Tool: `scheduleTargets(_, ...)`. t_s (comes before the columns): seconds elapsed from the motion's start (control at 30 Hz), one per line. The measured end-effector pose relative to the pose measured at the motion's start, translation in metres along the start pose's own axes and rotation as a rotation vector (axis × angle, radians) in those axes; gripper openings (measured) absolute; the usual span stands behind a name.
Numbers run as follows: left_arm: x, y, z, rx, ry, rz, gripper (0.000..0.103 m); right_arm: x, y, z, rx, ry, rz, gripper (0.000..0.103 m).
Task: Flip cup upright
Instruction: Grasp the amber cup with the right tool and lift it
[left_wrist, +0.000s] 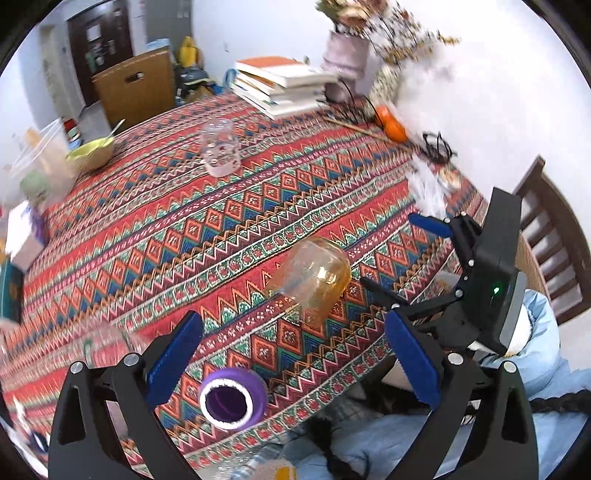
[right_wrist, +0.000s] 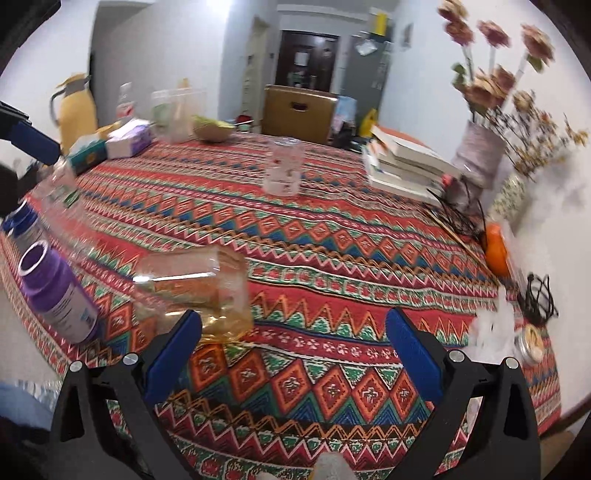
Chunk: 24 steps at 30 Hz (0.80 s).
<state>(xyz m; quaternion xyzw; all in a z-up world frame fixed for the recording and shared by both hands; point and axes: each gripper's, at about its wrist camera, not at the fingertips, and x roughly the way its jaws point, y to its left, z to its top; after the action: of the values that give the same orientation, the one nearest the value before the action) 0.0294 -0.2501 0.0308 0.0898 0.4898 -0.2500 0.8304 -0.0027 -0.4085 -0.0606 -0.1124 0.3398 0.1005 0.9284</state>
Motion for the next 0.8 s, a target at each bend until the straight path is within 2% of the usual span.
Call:
scheduleTargets(0.47,-0.024,0.011,-0.068,-0.210,-0.215,0.130,0.096,-0.002,0.026,0.001,-0.276,0.055,0.051,0.096)
scheduleTargets(0.8,-0.024,0.020,-0.094,-0.294,-0.237,0.183,0.096,0.005,0.043,-0.002,-0.525,0.096,0.075,0.096)
